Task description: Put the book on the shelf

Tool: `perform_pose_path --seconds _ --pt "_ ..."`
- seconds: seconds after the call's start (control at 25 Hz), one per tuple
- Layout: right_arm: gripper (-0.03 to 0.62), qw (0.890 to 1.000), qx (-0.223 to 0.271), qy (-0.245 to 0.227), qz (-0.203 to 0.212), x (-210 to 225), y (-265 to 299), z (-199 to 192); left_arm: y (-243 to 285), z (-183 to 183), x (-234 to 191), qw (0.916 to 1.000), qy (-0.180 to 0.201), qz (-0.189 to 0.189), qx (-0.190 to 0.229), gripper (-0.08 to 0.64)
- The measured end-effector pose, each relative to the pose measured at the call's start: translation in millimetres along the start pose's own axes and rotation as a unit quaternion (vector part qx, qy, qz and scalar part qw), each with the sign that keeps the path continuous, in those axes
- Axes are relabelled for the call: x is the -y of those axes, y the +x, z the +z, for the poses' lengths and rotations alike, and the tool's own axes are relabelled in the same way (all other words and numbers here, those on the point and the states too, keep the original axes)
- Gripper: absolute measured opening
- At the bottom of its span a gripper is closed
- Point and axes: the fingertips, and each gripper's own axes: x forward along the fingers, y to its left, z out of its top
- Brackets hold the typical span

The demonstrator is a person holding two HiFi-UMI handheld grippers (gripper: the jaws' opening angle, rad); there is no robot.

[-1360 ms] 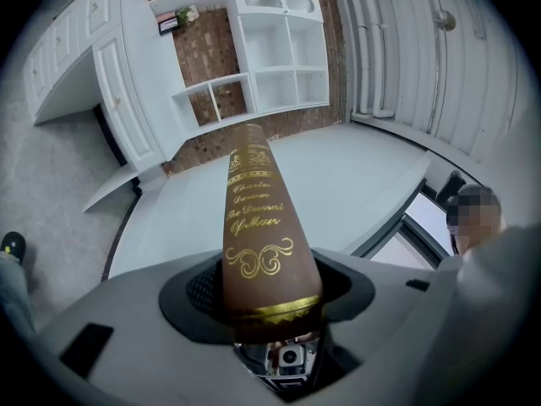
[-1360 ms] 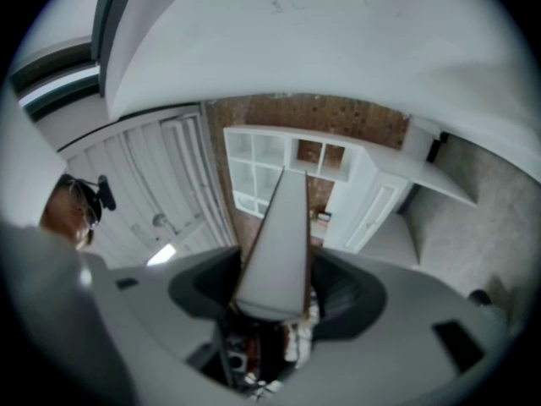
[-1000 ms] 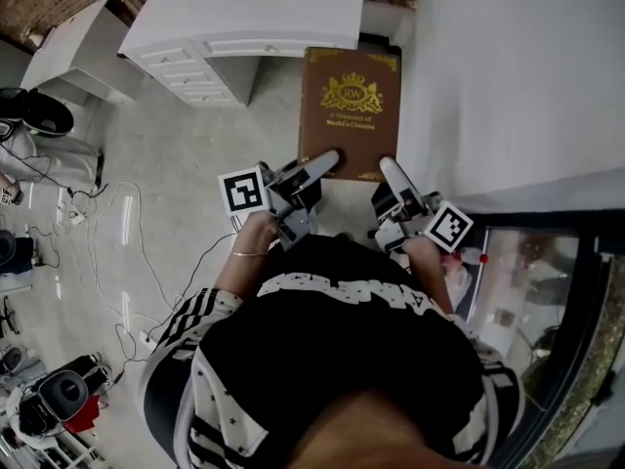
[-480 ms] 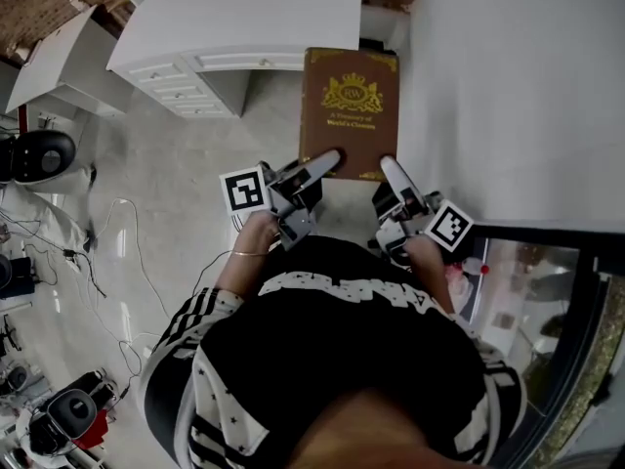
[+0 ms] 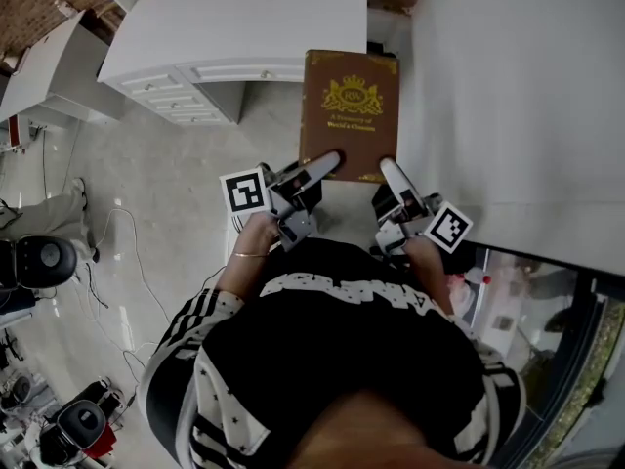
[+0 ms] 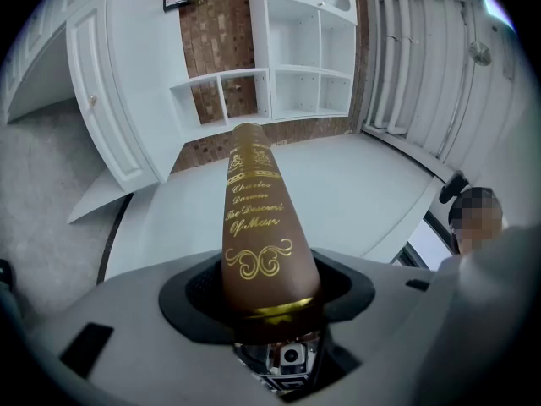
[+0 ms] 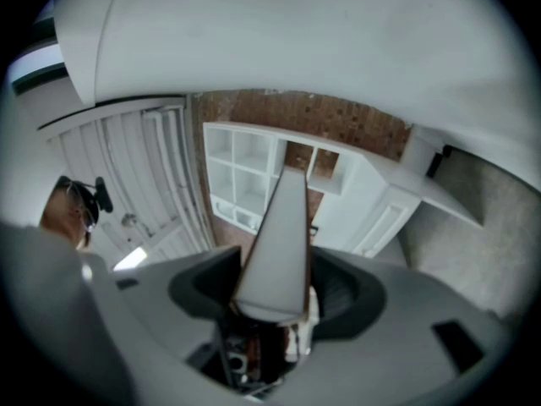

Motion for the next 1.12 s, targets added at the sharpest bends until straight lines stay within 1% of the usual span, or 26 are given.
perform_pose_path --seconds 0.04,0.08,0.12,0.24,0.44,0.76,1.12 --pt "0.27 1.0 -0.012 0.006 0.024 2 6 0 -2 3 2 0.9997 0.018 0.01 0.014 0.262" --pt "0.27 0.999 -0.018 0.01 0.038 3 6 1 -2 2 4 0.9991 0.031 0.017 0.023 0.262" --pt "0.268 0.999 -0.019 0.012 0.042 3 0 1 -1 -3 6 0.9988 0.037 0.02 0.025 0.262" --pt "0.268 0.999 -0.012 0.011 0.032 1 -18 1 3 -17 10 0.9991 0.034 0.014 0.019 0.262" --pt "0.268 1.0 -0.007 0.006 0.021 -2 -2 -1 -3 -1 6 0.9995 0.026 0.01 0.012 0.262" --pt "0.268 1.0 0.008 0.006 0.014 0 -2 -2 -2 0 4 0.9997 0.025 0.003 0.002 0.262" --pt "0.267 1.0 0.019 -0.001 0.002 3 -2 -4 -1 3 1 0.9992 0.037 -0.005 -0.018 0.262"
